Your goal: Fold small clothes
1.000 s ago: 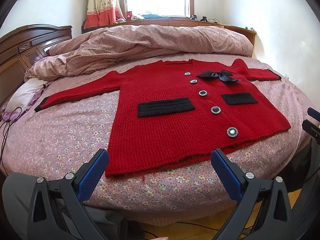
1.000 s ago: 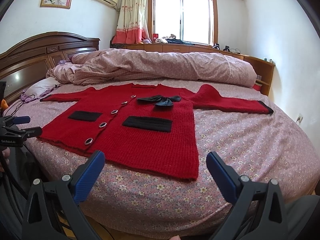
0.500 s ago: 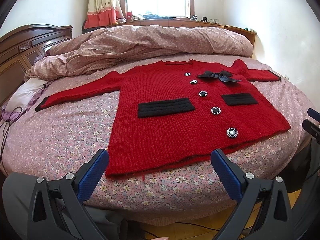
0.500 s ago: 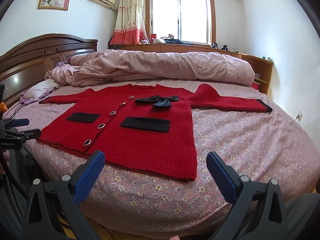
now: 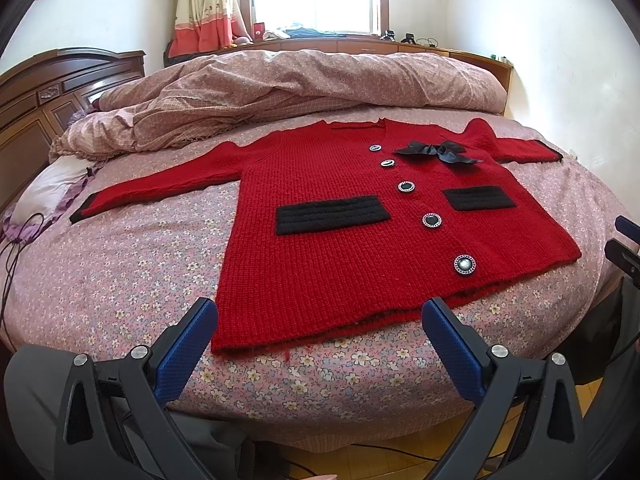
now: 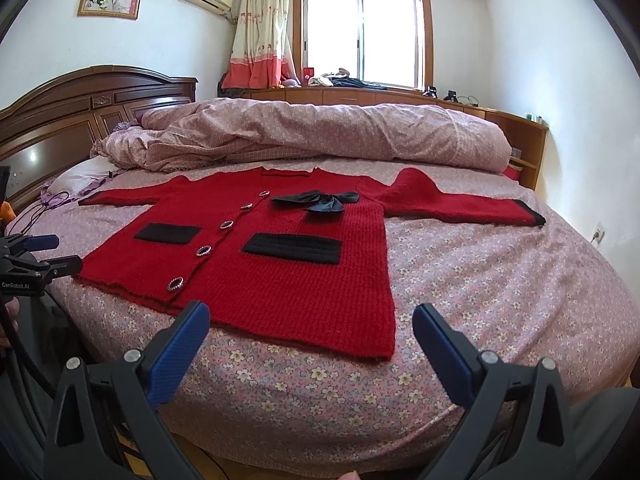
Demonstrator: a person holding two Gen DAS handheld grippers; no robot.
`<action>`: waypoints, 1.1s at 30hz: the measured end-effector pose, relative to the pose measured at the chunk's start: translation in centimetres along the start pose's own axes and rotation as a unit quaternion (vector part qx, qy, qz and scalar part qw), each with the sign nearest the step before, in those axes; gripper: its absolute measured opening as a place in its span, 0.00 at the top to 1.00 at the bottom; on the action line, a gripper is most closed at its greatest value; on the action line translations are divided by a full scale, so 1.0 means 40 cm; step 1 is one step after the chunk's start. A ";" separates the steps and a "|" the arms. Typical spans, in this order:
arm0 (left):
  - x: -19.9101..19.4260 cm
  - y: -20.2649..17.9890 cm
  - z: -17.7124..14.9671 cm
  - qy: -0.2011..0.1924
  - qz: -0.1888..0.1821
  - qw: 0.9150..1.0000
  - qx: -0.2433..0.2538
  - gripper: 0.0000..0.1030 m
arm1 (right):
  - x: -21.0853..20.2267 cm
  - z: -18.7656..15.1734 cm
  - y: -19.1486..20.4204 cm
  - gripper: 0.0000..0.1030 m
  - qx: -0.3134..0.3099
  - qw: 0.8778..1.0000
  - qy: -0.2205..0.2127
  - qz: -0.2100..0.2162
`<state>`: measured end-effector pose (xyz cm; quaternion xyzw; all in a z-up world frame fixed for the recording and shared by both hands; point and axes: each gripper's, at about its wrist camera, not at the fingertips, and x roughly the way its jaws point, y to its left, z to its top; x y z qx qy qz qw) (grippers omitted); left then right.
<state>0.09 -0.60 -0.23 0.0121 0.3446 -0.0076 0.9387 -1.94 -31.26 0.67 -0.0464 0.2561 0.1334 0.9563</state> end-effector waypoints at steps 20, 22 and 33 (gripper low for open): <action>0.005 0.000 -0.004 0.003 0.000 1.000 0.001 0.04 | 0.002 0.000 0.003 0.00 0.000 1.000 0.002 0.000; 0.004 0.000 -0.004 0.004 0.000 1.000 0.001 0.04 | 0.002 0.000 0.004 0.00 0.000 1.000 0.003 0.000; -0.014 0.171 0.065 -0.014 -0.011 0.989 -0.145 0.04 | 0.087 0.105 0.080 0.00 0.000 0.998 0.012 0.068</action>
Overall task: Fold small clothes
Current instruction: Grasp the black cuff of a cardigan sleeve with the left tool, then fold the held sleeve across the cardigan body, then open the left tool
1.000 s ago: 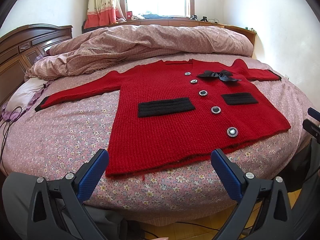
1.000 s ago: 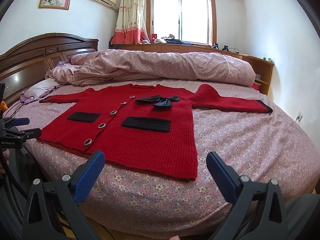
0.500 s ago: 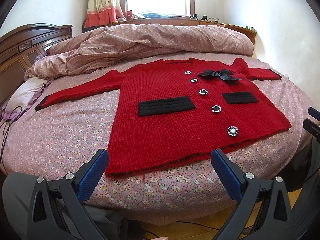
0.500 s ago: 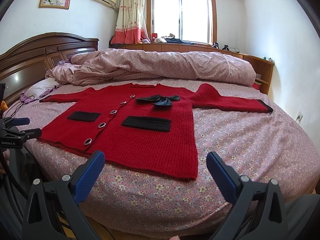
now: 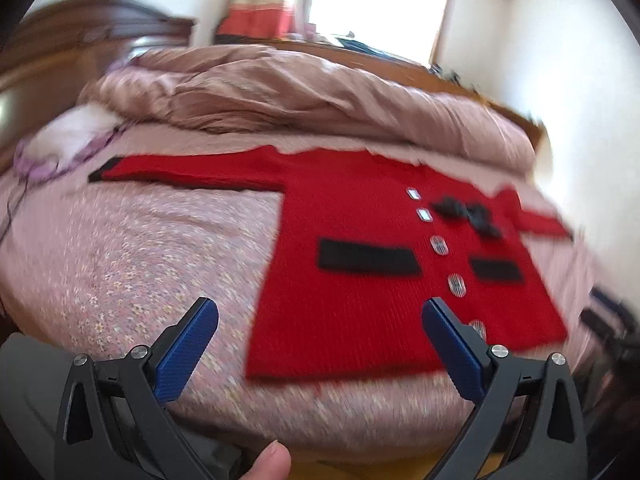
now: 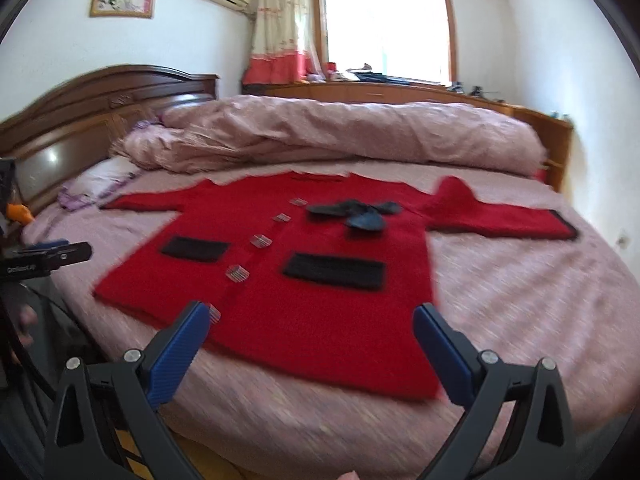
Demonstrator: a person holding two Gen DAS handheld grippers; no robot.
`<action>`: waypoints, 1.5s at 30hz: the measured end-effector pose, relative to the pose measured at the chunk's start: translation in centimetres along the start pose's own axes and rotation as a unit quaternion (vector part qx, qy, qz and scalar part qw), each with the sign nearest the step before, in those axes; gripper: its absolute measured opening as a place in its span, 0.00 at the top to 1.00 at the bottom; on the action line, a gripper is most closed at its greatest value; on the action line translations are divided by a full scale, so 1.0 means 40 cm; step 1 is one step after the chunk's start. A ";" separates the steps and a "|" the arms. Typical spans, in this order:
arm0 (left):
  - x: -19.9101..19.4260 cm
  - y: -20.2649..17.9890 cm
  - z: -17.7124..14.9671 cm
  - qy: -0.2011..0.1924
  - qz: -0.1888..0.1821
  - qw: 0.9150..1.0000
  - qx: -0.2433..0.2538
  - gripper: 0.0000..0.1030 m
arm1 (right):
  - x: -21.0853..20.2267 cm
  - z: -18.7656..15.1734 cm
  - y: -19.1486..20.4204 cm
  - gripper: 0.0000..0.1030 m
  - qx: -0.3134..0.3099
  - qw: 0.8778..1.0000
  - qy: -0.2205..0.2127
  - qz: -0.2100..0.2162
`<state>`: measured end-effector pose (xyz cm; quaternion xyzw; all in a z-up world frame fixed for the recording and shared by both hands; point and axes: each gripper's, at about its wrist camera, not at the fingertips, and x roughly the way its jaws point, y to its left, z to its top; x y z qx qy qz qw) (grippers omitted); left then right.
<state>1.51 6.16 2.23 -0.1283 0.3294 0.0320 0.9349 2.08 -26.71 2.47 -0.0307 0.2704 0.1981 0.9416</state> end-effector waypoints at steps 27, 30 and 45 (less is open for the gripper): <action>0.379 0.834 0.291 0.037 -0.009 0.912 -0.408 0.16 | 0.723 0.309 0.736 0.00 0.027 0.976 0.089 0.195; 0.387 0.917 0.273 -0.008 -0.046 0.883 -0.467 0.15 | 0.765 0.272 0.723 0.00 0.063 0.972 0.119 0.195; 0.480 0.986 0.318 -0.024 0.009 0.888 -0.458 0.98 | 0.825 0.254 0.684 0.00 0.152 0.950 0.137 0.234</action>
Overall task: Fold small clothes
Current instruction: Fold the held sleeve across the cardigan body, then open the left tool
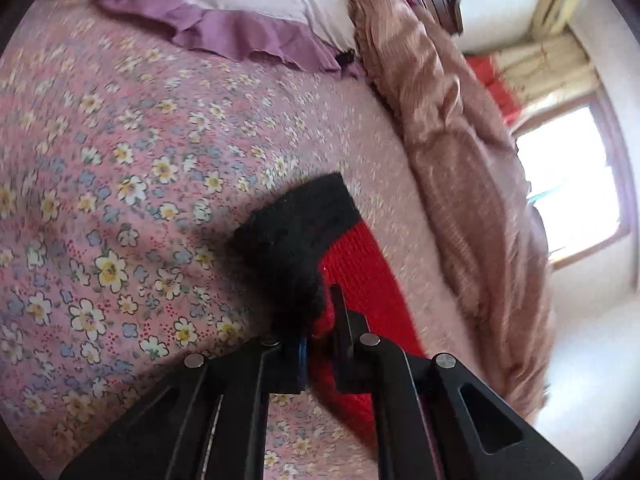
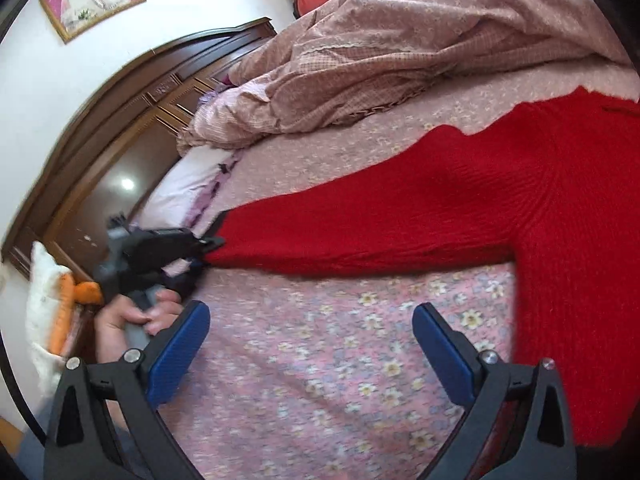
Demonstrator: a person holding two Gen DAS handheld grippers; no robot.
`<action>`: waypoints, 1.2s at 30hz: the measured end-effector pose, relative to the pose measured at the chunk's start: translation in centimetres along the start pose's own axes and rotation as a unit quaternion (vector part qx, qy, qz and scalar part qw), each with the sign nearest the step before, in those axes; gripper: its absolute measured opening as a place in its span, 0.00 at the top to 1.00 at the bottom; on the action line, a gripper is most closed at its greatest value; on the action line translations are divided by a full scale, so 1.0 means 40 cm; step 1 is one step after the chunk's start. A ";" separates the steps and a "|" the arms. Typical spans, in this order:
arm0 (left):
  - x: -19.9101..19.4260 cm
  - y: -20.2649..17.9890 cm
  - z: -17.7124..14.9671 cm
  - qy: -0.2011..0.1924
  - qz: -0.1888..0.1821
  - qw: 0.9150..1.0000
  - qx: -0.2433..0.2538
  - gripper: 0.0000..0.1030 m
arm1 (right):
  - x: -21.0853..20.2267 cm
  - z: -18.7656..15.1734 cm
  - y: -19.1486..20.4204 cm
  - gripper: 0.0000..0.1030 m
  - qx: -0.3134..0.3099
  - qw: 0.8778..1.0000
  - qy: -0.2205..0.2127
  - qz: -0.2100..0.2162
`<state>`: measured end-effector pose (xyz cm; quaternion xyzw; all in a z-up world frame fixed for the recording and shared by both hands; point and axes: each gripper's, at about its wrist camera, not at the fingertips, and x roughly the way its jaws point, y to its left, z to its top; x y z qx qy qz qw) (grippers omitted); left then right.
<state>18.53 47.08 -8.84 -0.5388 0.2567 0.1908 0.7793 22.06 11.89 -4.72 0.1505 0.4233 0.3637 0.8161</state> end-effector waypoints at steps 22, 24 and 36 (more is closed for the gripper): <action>-0.134 -0.772 -0.660 -0.010 -0.206 0.942 0.266 0.98 | -0.722 0.101 -0.462 0.00 -0.029 0.989 -0.089 -0.111; -0.105 -0.824 -0.781 0.002 -0.206 0.932 0.299 0.98 | -0.771 0.107 -0.549 0.00 -0.009 0.987 -0.095 -0.129; 0.144 -0.883 -1.259 0.124 -0.136 0.870 0.457 0.90 | -0.833 0.110 -0.847 0.00 0.132 0.972 -0.129 -0.145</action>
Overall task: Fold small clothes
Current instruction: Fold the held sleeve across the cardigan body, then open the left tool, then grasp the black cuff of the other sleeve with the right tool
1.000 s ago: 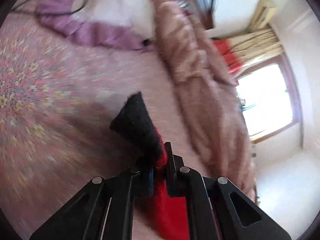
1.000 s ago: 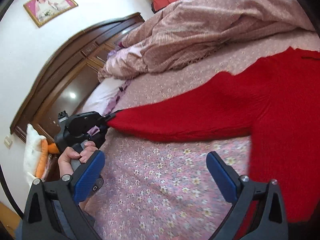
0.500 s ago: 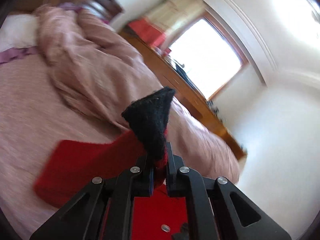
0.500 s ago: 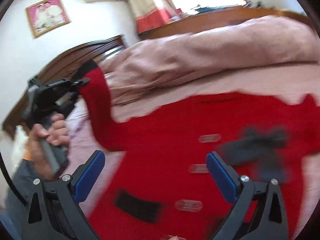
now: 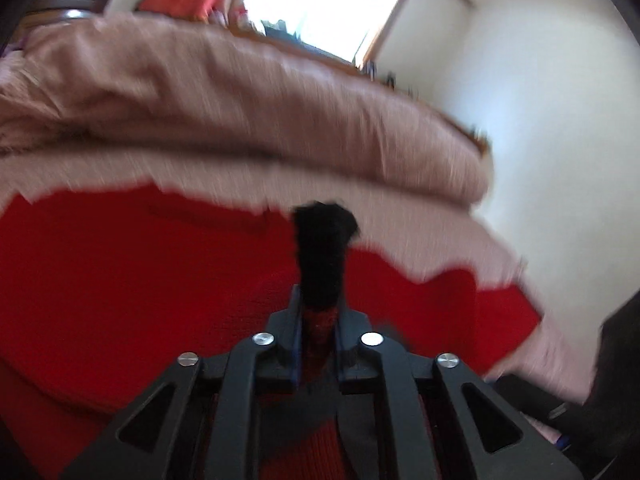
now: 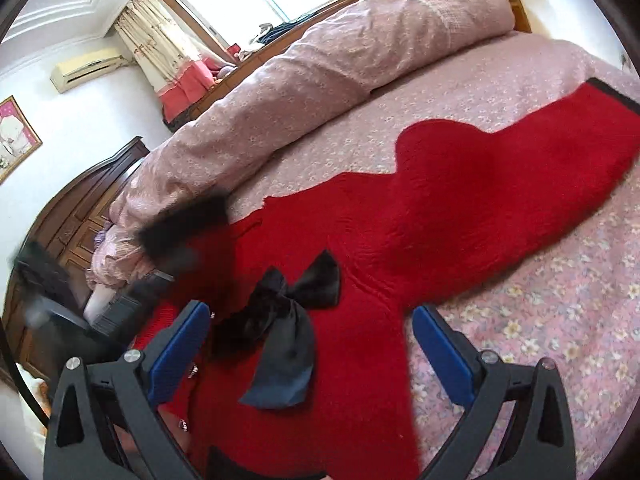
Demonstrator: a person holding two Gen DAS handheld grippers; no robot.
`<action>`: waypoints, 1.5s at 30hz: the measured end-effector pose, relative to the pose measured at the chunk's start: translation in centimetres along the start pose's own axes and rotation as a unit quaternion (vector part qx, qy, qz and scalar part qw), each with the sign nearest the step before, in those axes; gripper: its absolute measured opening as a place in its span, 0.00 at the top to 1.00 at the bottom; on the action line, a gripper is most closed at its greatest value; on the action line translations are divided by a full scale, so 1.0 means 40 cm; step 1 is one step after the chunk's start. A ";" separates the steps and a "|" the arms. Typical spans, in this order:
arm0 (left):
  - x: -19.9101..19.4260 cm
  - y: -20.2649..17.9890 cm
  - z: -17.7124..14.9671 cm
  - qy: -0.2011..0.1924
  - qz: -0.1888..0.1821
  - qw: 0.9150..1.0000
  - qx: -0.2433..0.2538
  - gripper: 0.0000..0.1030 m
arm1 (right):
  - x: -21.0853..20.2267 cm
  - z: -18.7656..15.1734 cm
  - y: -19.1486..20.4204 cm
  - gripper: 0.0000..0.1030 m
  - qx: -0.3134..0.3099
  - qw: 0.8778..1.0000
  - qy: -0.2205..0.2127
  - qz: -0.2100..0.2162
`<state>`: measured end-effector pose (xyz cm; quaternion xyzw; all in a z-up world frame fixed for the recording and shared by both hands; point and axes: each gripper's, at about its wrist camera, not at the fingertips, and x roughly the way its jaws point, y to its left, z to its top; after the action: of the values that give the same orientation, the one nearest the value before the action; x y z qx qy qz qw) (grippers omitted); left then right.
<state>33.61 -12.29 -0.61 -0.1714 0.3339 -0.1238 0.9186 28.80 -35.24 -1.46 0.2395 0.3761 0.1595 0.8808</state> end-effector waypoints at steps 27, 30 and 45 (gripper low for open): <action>-0.293 0.597 0.054 0.009 0.200 0.978 -0.065 0.51 | 0.199 -0.046 0.065 0.45 -0.081 0.995 0.059 0.016; -0.252 0.593 0.047 0.028 0.178 0.981 -0.068 0.51 | 0.181 -0.032 0.053 0.65 -0.071 0.996 0.049 0.026; -0.202 0.614 0.031 0.029 0.230 0.970 -0.075 0.89 | 0.214 -0.016 0.041 0.84 -0.073 0.996 0.048 0.000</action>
<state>31.17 13.14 -4.88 -0.1547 0.3995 0.1113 0.8967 33.88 -29.73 -5.97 0.1660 0.4055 0.1976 0.8769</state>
